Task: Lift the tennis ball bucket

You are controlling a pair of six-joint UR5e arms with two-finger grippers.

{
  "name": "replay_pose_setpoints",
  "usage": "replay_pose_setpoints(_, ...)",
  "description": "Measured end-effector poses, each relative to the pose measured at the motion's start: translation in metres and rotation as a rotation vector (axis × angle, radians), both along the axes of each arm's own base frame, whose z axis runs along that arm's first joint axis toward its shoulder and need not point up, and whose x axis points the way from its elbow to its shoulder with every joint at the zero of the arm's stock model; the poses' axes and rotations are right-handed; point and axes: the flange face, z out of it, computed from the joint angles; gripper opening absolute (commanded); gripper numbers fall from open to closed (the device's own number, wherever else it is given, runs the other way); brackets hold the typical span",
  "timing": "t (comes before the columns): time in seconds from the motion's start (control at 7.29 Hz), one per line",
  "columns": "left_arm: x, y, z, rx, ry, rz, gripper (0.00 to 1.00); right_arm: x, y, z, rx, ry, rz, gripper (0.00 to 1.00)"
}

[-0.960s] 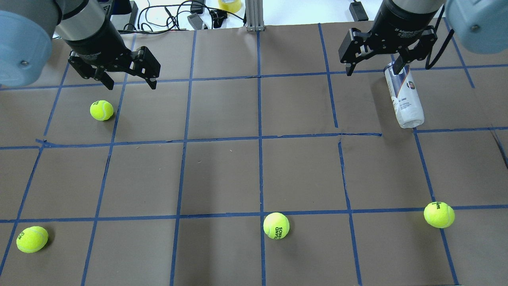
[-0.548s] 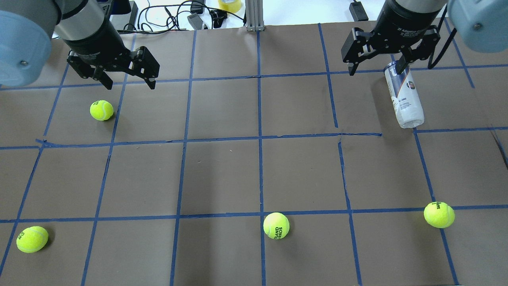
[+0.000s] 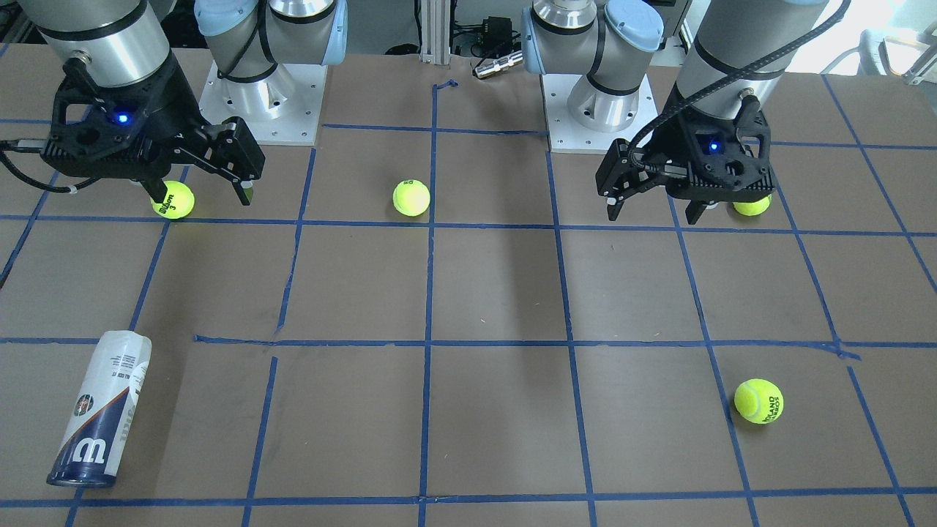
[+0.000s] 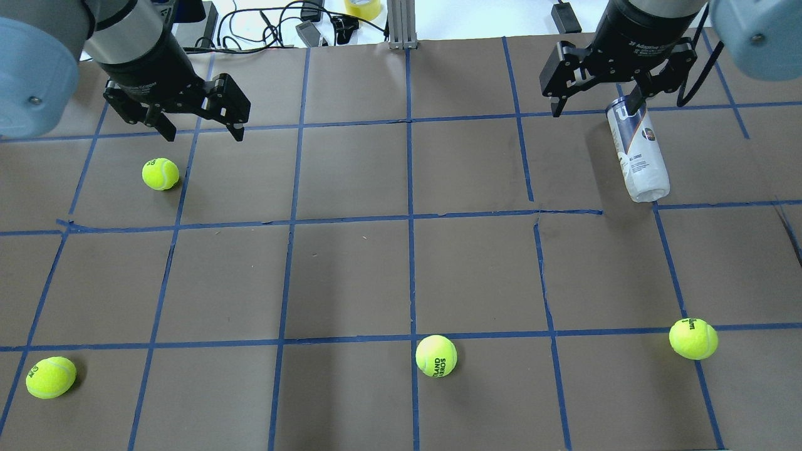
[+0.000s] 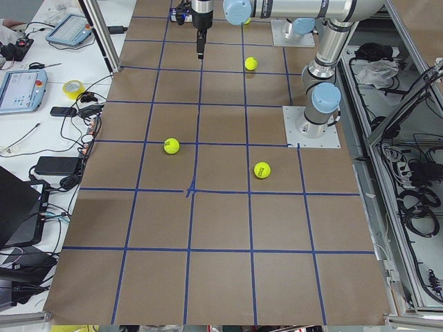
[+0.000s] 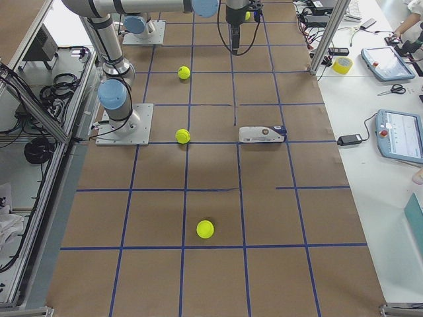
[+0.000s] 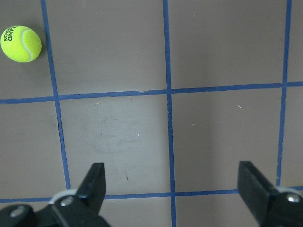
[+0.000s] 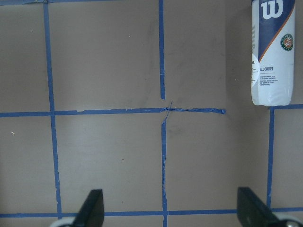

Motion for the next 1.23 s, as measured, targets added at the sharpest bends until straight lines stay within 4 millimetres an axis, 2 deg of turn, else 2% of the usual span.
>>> replay_pose_setpoints(0.41,0.000,0.006,0.003,0.008,0.001,0.000,1.00,0.000,-0.001,0.003,-0.008,-0.001,-0.001,1.00)
replay_pose_setpoints(0.69,0.001,0.008,0.003,0.014,0.001,0.002,1.00,-0.015,-0.017,0.006,-0.018,0.003,-0.029,1.00)
replay_pose_setpoints(0.82,0.001,0.009,0.003,0.021,0.001,0.003,1.00,-0.039,-0.038,-0.014,0.020,0.010,-0.069,1.00)
replay_pose_setpoints(1.23,0.003,0.012,0.003,0.042,-0.001,0.006,1.00,-0.124,-0.115,-0.116,0.104,0.055,-0.143,0.94)
